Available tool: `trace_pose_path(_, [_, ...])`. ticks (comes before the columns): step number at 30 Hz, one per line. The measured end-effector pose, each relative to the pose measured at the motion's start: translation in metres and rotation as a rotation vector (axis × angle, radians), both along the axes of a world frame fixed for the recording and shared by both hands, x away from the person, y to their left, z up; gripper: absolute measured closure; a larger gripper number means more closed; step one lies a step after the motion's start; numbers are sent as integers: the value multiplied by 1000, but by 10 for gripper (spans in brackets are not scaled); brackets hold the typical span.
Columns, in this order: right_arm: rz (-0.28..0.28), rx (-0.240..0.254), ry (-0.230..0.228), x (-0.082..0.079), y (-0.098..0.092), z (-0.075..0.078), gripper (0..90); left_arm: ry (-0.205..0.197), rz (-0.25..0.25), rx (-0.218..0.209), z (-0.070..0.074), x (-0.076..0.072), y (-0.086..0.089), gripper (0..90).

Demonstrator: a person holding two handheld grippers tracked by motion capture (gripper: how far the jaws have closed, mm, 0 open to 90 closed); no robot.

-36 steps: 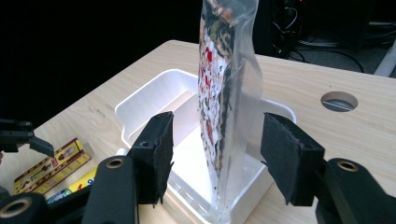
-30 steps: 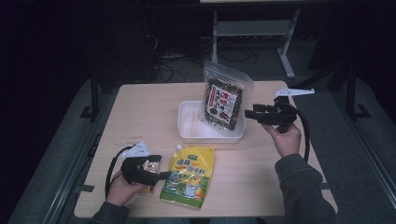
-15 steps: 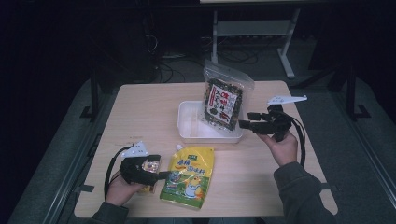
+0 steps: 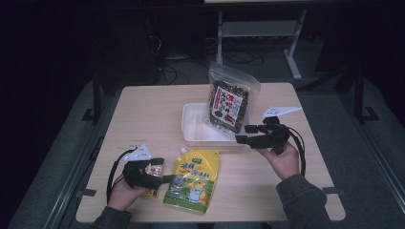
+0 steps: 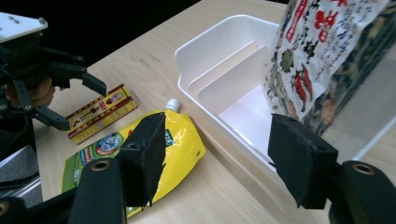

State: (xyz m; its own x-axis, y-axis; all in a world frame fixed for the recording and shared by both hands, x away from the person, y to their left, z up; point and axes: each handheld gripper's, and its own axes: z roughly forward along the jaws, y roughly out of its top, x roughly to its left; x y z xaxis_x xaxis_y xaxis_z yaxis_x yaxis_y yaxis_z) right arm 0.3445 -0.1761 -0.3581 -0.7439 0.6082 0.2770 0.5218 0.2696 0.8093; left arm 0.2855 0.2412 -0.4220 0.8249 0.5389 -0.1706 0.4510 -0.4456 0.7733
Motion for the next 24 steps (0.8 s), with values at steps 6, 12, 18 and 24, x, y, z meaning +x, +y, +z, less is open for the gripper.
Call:
trace_pose_path(6, [13,-3,15,-3,5,-4,354,0,1,1,0,0,0,201])
trace_pose_path(12, [31,-17,28,-7,14,-10,348,-3,-2,3,1,-1,-1,201])
trace_pose_path(18, [64,-46,38,-10,26,-17,345,-2,-2,0,1,-1,-1,200])
trace_pose_path(24, [93,-61,59,-11,38,-27,343,-5,-5,6,1,-1,-3,201])
